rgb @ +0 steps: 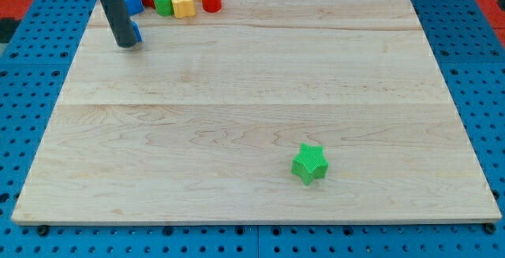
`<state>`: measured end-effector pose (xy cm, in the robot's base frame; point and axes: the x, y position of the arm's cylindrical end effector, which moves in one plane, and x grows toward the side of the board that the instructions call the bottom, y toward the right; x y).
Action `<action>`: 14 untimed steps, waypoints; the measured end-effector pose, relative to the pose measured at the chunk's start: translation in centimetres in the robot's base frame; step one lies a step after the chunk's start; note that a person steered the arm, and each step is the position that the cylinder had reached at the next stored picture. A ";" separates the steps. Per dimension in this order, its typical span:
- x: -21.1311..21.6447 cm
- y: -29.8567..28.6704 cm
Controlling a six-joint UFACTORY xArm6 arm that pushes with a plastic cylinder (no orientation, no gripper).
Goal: Point your arm towards the green star
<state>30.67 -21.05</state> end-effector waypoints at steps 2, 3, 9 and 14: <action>2.2 5.6; 2.7 11.9; 4.5 21.1; 30.0 29.5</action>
<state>60.68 8.50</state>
